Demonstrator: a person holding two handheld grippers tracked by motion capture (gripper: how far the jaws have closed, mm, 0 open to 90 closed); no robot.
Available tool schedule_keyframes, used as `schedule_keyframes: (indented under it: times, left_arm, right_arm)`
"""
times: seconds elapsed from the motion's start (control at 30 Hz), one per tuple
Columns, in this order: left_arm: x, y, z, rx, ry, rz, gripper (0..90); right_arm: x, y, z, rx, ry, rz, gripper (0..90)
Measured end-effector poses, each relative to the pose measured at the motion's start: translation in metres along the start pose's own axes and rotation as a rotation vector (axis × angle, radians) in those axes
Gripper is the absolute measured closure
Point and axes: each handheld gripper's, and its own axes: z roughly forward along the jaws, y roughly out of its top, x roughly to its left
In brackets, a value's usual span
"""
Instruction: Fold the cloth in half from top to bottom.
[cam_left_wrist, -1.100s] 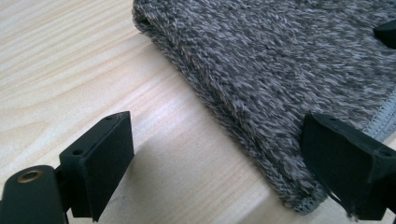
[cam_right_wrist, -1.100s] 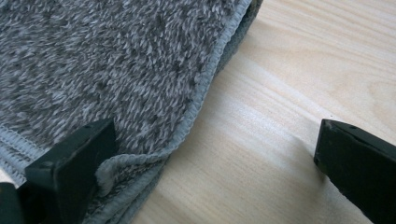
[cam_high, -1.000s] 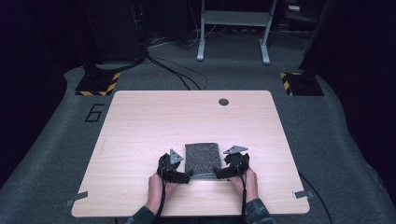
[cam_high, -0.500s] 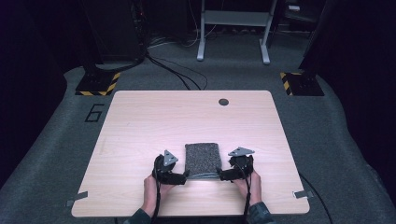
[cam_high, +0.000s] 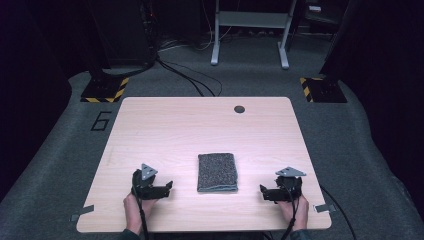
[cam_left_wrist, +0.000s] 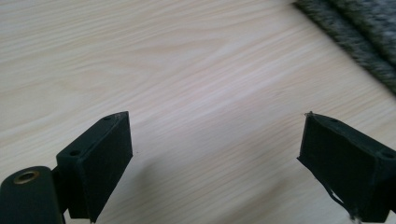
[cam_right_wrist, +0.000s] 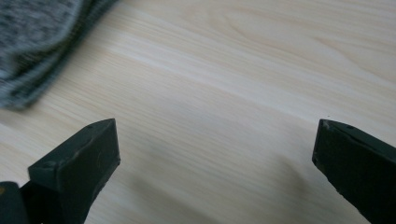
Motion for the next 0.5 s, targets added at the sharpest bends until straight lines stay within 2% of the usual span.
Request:
schedule_keyframes:
  times: [0.03, 0.07, 0.13, 0.23, 0.3, 0.4, 0.5]
  left_arm:
    - [0.009, -0.005, -0.003, -0.007, 0.028, -0.026, 9.1]
    - [0.009, -0.005, -0.003, -0.007, 0.028, -0.026, 8.9]
    - [0.018, -0.010, -0.006, -0.002, 0.049, -0.040, 8.4]
    - [0.028, -0.016, -0.006, 0.008, 0.079, -0.057, 6.8]
    - [0.034, -0.017, -0.005, 0.041, 0.079, -0.065, 3.9]
    - [0.035, -0.017, -0.004, 0.041, 0.082, -0.067, 1.9]
    - [0.035, -0.017, -0.004, 0.045, 0.073, -0.070, 1.5]
  right_arm:
    - [-0.004, -0.004, -0.002, -0.002, -0.011, 0.012, 0.2]
    - [-0.004, -0.004, -0.002, -0.002, -0.011, 0.012, 0.2]
    - [-0.014, -0.011, -0.005, -0.004, -0.031, 0.016, 0.0]
    - [-0.021, -0.018, -0.009, 0.002, -0.055, 0.038, 0.0]
    - [-0.022, -0.020, -0.009, -0.010, -0.047, 0.034, 0.0]
    - [-0.022, -0.019, -0.008, -0.005, -0.027, 0.009, 0.0]
    - [-0.023, -0.019, -0.008, -0.009, -0.021, 0.010, 0.0]
